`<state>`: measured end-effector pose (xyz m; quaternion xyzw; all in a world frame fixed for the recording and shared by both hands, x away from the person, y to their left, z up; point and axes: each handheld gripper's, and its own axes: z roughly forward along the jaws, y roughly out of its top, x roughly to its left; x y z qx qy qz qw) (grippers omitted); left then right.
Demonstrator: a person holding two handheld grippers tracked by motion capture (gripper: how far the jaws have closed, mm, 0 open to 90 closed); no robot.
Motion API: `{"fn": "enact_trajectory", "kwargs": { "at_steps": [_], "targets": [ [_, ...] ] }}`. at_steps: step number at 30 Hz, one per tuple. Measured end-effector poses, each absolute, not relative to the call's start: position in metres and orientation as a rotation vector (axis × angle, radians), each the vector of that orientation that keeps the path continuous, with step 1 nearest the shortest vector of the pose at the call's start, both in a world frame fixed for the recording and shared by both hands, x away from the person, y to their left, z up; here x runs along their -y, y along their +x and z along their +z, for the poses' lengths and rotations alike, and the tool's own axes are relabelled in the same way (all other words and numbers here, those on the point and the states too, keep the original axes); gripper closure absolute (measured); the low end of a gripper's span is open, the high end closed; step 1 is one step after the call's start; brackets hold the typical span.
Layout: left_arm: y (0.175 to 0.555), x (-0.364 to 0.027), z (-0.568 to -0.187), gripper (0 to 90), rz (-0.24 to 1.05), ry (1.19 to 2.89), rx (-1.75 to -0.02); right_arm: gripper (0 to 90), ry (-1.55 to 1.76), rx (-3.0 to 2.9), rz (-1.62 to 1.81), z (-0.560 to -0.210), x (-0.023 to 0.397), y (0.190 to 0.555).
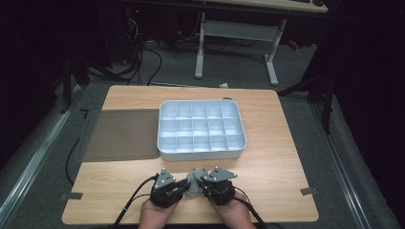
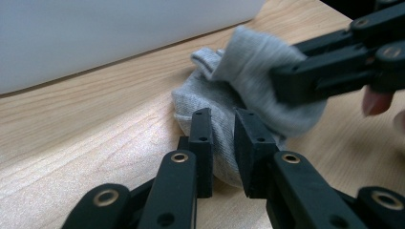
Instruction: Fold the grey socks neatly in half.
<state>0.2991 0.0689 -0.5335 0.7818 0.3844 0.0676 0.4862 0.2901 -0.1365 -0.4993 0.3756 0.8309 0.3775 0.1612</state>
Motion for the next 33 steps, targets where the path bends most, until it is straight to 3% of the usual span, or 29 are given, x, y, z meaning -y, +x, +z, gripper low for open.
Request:
{"fn": "enact_trajectory", "kwargs": {
  "at_steps": [7, 12, 16, 23, 25, 27, 33],
  "targets": [
    [0.300, -0.069, -0.534, 76.4, 0.159, 1.899, -0.942, 79.7, 1.065, -2.396, 1.118, -0.505, 0.127, 0.293],
    [0.300, -0.069, -0.534, 75.0, 0.164, 1.899, -0.946, 68.6, 1.070, -2.347, 1.205, -0.489, 0.137, 0.288],
    [0.299, -0.070, -0.534, 73.3, 0.168, 1.892, -0.947, 68.3, 1.045, -2.305, 1.205, -0.478, 0.150, 0.280],
    [0.299, -0.070, -0.534, 71.4, 0.168, 1.884, -0.945, 65.3, 1.076, -2.379, 1.108, -0.503, 0.148, 0.284],
    [0.299, -0.071, -0.534, 71.7, 0.168, 1.886, -0.945, 71.0, 1.057, -2.399, 1.072, -0.508, 0.145, 0.285],
    [0.298, -0.071, -0.534, 73.1, 0.169, 1.886, -0.942, 84.3, 1.037, -2.401, 1.041, -0.509, 0.144, 0.285],
    [0.298, -0.069, -0.533, 79.9, 0.182, 1.903, -0.939, 87.2, 1.027, -2.336, 1.087, -0.501, 0.146, 0.282]
  ]
}}
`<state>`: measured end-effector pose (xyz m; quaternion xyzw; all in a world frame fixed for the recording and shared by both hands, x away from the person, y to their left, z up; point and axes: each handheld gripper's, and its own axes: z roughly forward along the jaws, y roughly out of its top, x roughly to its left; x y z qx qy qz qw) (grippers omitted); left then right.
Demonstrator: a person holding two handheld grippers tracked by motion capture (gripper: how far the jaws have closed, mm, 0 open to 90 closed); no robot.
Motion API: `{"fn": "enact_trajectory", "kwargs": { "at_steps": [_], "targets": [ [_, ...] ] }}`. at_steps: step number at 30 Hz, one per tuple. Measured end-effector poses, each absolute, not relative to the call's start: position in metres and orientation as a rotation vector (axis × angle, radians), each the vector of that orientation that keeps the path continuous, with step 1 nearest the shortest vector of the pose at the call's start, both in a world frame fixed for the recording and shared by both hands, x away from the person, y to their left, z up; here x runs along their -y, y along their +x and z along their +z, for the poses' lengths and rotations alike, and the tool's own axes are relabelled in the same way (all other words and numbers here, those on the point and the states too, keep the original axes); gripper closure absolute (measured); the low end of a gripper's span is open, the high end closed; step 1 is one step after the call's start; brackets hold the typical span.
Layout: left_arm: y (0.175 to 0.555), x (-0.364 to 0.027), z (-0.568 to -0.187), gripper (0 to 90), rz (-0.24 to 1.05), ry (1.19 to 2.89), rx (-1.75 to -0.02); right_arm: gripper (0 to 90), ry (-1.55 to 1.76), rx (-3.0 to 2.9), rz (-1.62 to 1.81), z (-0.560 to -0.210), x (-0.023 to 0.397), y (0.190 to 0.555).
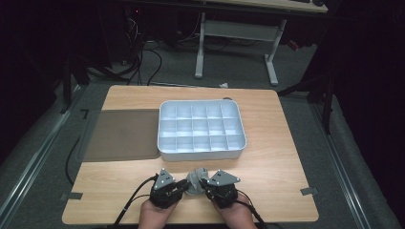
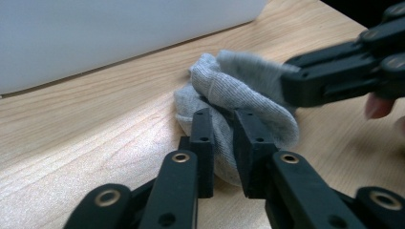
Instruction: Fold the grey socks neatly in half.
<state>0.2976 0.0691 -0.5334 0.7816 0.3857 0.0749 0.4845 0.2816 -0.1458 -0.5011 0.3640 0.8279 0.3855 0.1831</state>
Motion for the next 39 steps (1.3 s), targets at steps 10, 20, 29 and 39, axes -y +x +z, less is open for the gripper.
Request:
{"fn": "enact_trajectory", "kwargs": {
  "at_steps": [10, 20, 29, 39],
  "targets": [
    [0.297, -0.068, -0.533, 81.7, 0.186, 1.915, -0.938, 87.1, 0.978, -2.278, 1.146, -0.484, 0.135, 0.283],
    [0.297, -0.067, -0.533, 82.1, 0.190, 1.929, -0.931, 87.1, 0.993, -2.337, 1.177, -0.493, 0.131, 0.284],
    [0.297, -0.065, -0.533, 83.2, 0.203, 1.953, -0.943, 87.1, 1.019, -2.371, 1.176, -0.510, 0.128, 0.281],
    [0.298, -0.065, -0.534, 83.3, 0.195, 1.965, -0.959, 87.2, 1.022, -2.407, 1.137, -0.521, 0.127, 0.281]
  ]
}}
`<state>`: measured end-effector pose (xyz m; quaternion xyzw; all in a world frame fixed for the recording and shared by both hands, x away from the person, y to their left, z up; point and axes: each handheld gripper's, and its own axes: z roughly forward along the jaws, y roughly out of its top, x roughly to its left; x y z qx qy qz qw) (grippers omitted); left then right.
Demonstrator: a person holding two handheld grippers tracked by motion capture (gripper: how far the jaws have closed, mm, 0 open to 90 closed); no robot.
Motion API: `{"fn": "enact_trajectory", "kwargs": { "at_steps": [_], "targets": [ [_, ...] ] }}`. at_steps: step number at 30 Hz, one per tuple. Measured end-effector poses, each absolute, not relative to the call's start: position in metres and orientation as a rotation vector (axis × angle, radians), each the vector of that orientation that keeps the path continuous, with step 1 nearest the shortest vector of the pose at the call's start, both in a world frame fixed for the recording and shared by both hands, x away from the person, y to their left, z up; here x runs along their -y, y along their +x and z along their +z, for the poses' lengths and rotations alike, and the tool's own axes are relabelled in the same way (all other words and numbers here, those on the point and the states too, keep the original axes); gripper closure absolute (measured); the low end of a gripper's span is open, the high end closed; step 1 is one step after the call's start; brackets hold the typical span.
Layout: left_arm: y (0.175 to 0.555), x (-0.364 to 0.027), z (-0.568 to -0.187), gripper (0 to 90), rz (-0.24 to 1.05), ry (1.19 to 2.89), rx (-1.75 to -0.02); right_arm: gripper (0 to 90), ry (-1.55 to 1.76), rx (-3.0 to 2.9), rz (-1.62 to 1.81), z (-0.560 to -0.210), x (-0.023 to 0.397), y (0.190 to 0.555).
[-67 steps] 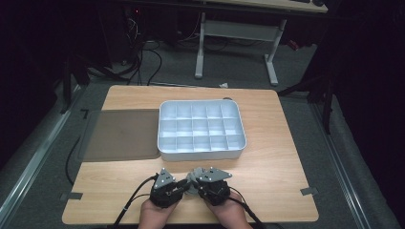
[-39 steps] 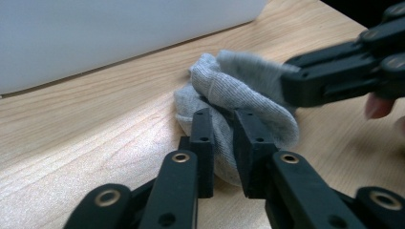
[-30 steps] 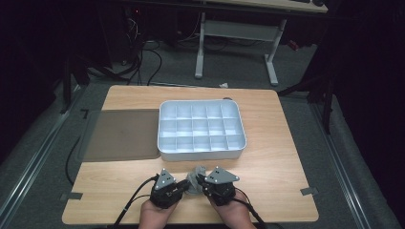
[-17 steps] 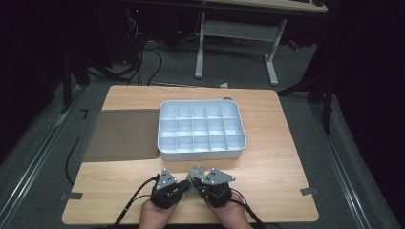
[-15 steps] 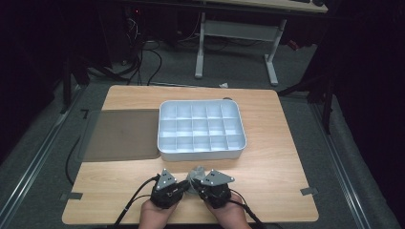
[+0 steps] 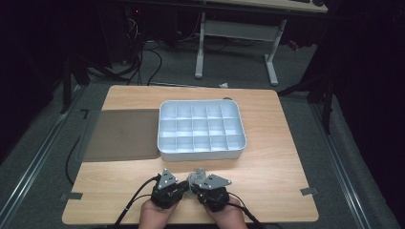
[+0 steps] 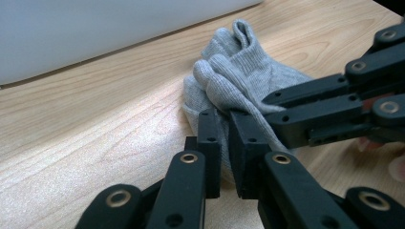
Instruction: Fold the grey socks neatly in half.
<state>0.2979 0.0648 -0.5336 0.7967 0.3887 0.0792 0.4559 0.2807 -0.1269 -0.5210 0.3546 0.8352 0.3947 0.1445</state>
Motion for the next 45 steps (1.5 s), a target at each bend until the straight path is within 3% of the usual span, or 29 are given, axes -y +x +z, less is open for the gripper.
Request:
{"fn": "enact_trajectory", "kwargs": {
  "at_steps": [19, 27, 45],
  "targets": [
    [0.299, -0.074, -0.527, 77.8, 0.196, 1.921, -0.961, 87.6, 0.956, -2.437, 1.097, -0.525, 0.124, 0.279],
    [0.294, -0.079, -0.508, 87.3, 0.284, 1.857, -0.894, 87.6, 0.957, -2.439, 1.093, -0.524, 0.124, 0.279],
    [0.294, -0.056, -0.516, 88.8, 0.265, 1.909, -0.851, 87.6, 0.894, -2.440, 1.100, -0.526, 0.117, 0.273]
  ]
}}
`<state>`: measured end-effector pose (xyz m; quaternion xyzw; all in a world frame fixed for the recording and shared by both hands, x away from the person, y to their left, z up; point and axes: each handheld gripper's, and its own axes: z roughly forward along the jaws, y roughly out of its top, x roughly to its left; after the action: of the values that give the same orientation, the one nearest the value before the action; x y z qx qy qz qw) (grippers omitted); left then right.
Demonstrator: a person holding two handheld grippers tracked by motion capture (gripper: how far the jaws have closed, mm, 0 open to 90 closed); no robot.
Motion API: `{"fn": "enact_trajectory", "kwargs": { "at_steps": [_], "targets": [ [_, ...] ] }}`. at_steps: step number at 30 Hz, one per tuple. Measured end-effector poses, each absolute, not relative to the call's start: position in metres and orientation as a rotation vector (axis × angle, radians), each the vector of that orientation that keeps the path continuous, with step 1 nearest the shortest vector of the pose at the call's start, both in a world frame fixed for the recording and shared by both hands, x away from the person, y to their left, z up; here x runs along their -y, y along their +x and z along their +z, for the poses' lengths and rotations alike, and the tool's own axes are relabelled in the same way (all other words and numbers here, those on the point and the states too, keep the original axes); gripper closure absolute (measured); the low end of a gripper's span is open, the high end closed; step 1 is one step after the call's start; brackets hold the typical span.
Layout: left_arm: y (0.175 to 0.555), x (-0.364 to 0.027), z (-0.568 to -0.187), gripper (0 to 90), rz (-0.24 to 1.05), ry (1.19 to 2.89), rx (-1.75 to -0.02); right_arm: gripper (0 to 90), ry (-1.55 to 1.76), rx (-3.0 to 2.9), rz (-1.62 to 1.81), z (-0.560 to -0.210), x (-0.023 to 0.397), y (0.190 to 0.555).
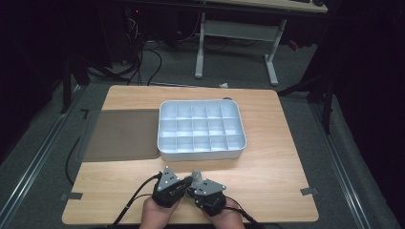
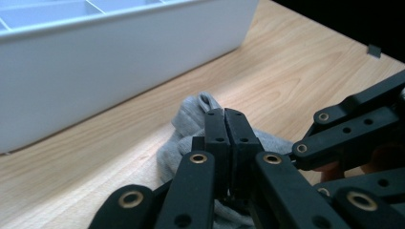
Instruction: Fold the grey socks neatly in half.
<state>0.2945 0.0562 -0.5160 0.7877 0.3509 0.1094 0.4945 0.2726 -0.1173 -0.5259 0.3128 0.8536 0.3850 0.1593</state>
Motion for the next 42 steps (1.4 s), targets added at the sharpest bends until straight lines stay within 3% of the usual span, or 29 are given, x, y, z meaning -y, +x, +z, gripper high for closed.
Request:
{"fn": "enact_trajectory", "kwargs": {
  "at_steps": [6, 10, 17, 28, 36, 42],
  "targets": [
    [0.301, -0.060, -0.528, 90.0, 0.265, 1.956, -0.900, 86.1, 0.898, -2.442, 1.103, -0.526, 0.118, 0.273],
    [0.301, -0.059, -0.531, 90.0, 0.266, 1.973, -0.904, 78.3, 0.903, -2.454, 1.157, -0.523, 0.120, 0.272],
    [0.302, -0.059, -0.532, 90.0, 0.266, 1.986, -0.900, 83.0, 0.939, -2.332, 1.244, -0.498, 0.145, 0.274],
    [0.304, -0.063, -0.531, 89.6, 0.283, 1.982, -0.909, 81.1, 1.000, -2.407, 1.135, -0.527, 0.144, 0.283],
    [0.287, -0.056, -0.517, 86.3, 0.270, 1.951, -0.841, 81.3, 0.996, -2.403, 1.120, -0.528, 0.140, 0.283],
    [0.281, -0.051, -0.530, 87.4, 0.274, 2.037, -0.849, 81.5, 1.007, -2.407, 1.136, -0.529, 0.143, 0.284]
  ]
}}
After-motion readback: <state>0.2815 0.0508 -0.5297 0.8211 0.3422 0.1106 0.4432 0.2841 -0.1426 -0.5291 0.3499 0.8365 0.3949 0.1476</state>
